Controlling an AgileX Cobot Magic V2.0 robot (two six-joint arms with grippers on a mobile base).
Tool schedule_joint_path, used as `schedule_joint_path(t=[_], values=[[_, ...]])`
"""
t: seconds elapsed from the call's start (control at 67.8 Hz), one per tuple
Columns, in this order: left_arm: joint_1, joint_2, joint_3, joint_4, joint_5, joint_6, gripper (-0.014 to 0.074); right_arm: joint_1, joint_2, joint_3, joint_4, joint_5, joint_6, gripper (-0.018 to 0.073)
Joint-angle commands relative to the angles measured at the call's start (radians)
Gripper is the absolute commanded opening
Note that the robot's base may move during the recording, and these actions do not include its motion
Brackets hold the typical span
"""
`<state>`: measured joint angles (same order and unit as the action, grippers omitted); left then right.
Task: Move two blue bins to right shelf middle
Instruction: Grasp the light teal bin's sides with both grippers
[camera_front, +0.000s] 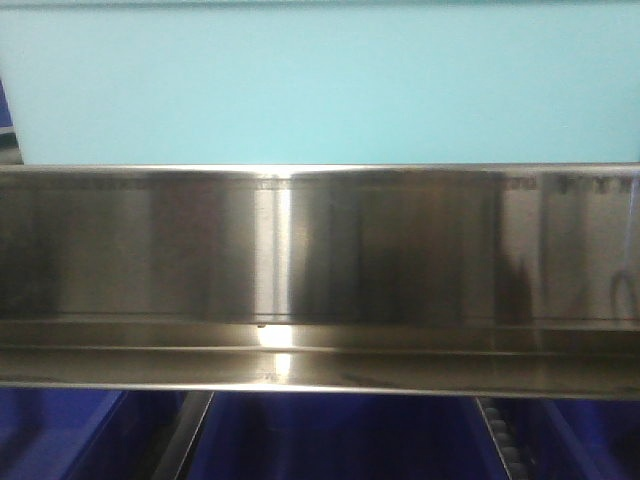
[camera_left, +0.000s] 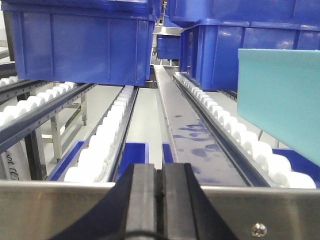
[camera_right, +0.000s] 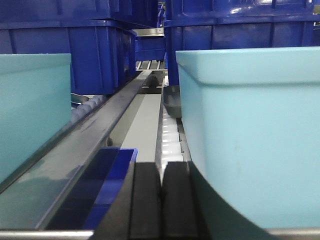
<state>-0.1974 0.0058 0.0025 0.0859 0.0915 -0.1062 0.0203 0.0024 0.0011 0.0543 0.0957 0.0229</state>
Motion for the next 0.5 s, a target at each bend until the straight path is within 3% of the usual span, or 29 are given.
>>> schedule_joint_path(t=[0.0,0.487], values=[[-0.006,-0.006,-0.002,-0.001,-0.016,-0.002,-0.0111,0.001,-0.002,-0.001,0.003,-0.017,-0.005,-0.0162],[-0.006,-0.006,-0.002,-0.001,-0.029,-0.002,-0.0111,0.001,-0.002,-0.001,0.003,-0.026,-0.005,-0.0162]])
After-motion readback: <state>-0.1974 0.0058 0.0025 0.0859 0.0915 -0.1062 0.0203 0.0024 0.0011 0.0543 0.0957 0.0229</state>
